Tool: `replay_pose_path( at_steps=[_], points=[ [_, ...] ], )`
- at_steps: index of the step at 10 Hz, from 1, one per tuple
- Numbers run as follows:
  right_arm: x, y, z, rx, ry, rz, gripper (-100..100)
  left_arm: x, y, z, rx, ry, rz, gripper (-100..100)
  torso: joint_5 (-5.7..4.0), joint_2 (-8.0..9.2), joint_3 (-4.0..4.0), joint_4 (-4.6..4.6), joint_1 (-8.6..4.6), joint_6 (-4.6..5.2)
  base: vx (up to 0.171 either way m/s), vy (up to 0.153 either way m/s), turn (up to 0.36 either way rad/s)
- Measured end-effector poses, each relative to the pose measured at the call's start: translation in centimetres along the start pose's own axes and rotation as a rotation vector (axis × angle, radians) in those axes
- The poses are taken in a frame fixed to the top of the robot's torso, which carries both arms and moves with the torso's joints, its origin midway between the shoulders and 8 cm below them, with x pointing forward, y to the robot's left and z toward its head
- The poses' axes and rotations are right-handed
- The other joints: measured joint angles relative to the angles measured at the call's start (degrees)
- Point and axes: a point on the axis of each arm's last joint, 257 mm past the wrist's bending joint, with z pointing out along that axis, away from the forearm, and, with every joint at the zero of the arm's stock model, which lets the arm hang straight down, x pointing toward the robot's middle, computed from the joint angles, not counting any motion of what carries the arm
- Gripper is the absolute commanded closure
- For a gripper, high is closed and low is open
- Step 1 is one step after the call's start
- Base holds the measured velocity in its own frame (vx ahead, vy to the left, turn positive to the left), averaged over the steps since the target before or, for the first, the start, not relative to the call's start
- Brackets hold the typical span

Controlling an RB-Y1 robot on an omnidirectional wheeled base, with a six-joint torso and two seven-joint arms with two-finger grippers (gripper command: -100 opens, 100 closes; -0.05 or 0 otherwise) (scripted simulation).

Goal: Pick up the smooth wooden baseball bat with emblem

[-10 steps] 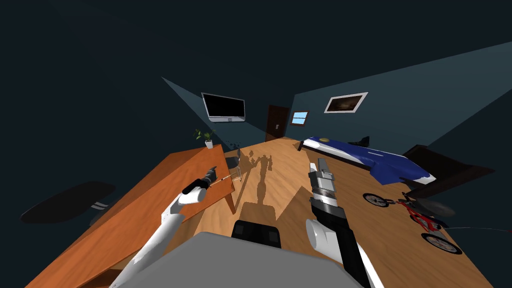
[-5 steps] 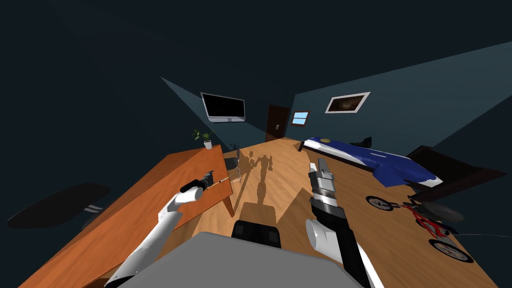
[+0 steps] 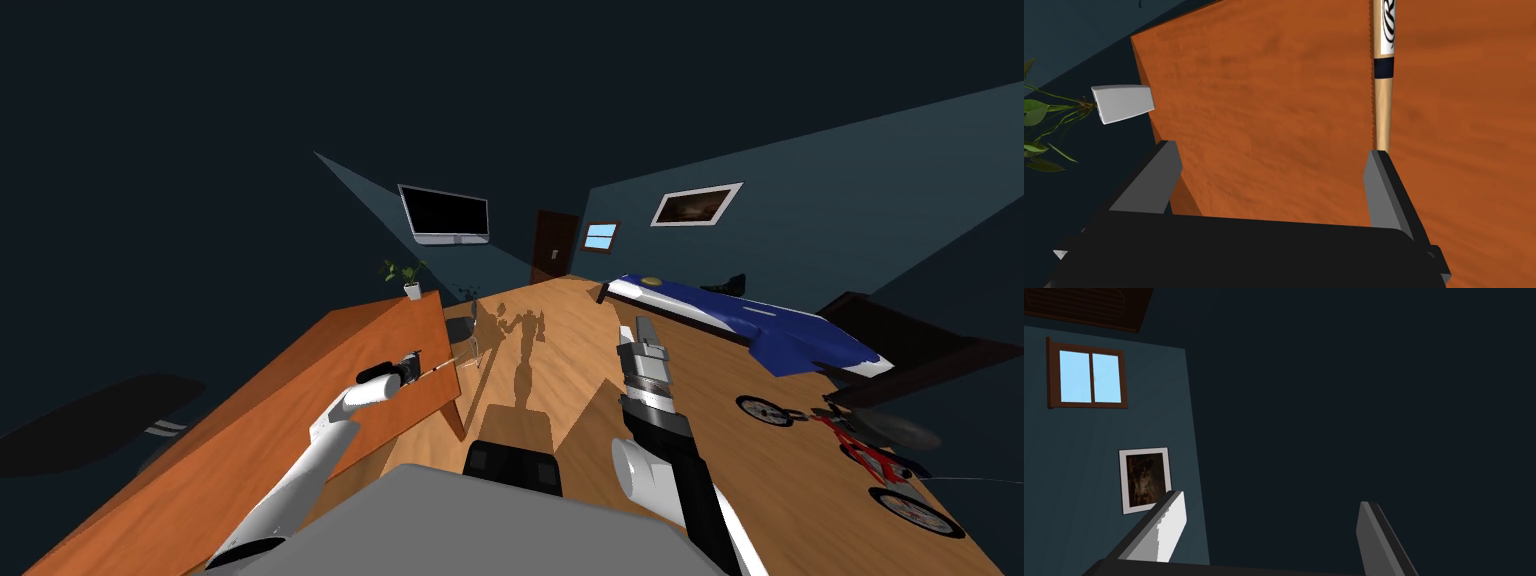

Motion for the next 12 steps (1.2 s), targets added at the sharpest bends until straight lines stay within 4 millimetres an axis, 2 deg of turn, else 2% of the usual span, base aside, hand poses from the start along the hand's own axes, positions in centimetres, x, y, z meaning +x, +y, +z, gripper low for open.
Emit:
replay_pose_path(
  at_steps=[7, 12],
  points=[
    [0.0, 0.0, 0.0, 0.0, 0.0, 0.0, 0, -5.1, 6.6, -0.3, -0.23, -0.083, -0.09, -100, 0.01, -0.04, -0.02, -0.01, 0.0, 0.01, 0.08, -0.01, -0.019],
    [0.0, 0.0, 0.0, 0.0, 0.0, 0.0, 0, -7.8, 10.6, -1.4, -0.368, -0.131, -0.147, -100, 0.0, 0.02, 0.0, 0.0, -0.02, 0.0, 0.085, -0.005, -0.026]
  ],
)
